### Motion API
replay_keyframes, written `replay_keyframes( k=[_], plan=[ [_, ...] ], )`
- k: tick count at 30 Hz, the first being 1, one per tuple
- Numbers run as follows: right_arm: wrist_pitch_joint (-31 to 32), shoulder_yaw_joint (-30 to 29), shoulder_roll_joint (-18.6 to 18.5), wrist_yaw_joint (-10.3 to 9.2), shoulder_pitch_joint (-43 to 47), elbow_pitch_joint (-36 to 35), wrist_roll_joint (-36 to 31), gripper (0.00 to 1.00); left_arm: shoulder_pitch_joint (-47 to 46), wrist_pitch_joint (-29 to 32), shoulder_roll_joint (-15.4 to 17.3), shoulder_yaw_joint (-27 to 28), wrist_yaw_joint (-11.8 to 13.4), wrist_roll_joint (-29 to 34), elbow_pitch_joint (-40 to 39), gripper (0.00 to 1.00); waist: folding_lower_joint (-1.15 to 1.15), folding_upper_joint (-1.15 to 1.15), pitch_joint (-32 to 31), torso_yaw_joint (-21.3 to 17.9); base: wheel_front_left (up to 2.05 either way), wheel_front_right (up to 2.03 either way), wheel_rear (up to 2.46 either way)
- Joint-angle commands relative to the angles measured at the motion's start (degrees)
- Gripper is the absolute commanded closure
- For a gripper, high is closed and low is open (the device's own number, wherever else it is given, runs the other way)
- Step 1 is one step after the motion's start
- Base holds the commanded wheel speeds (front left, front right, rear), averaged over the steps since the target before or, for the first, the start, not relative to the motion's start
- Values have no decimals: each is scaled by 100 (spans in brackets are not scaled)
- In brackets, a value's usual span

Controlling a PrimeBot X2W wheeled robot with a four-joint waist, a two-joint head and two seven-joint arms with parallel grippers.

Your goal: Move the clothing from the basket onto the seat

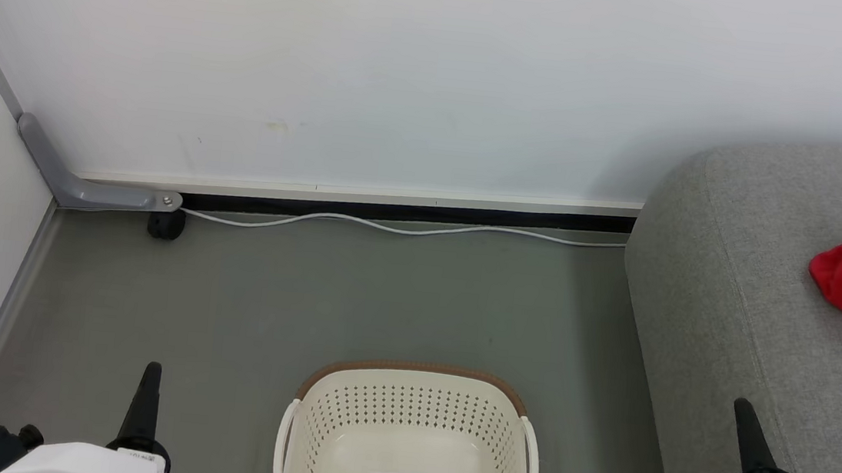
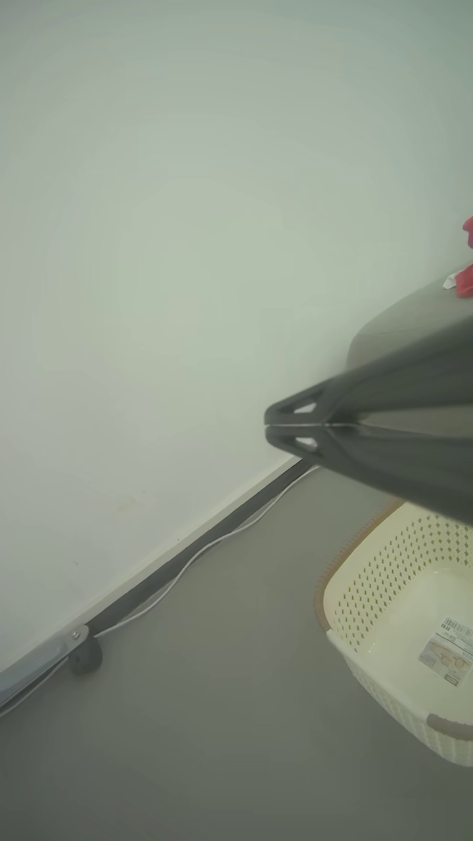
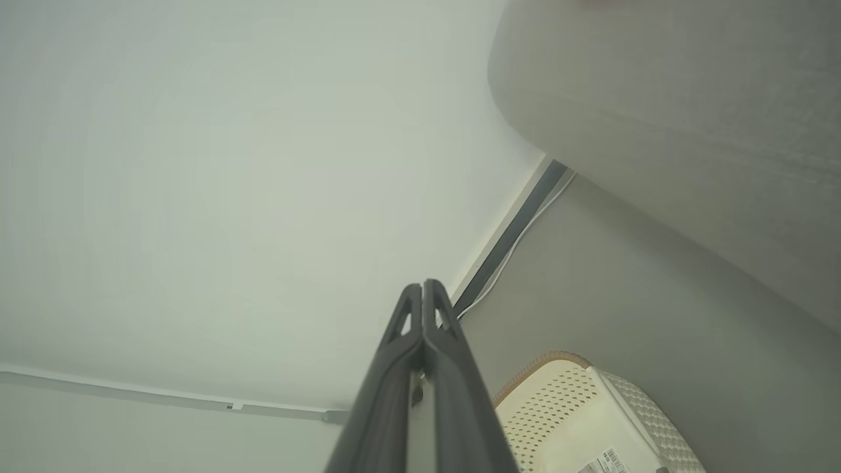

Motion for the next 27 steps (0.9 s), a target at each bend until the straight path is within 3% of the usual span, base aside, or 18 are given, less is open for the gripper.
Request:
replay_keyframes(
  k=[1,27],
  plan=[
    [71,28,-84,15,-210,-234,247,100,-335,71,105,156,-31,-257,-195,100,0,0,0,1,0,0,0],
    [492,-184,-99,18,-222,-516,1877,100,-486,492,119,225,-40,-1847,-423,100,0,0,3,15,0,0,0]
  ],
)
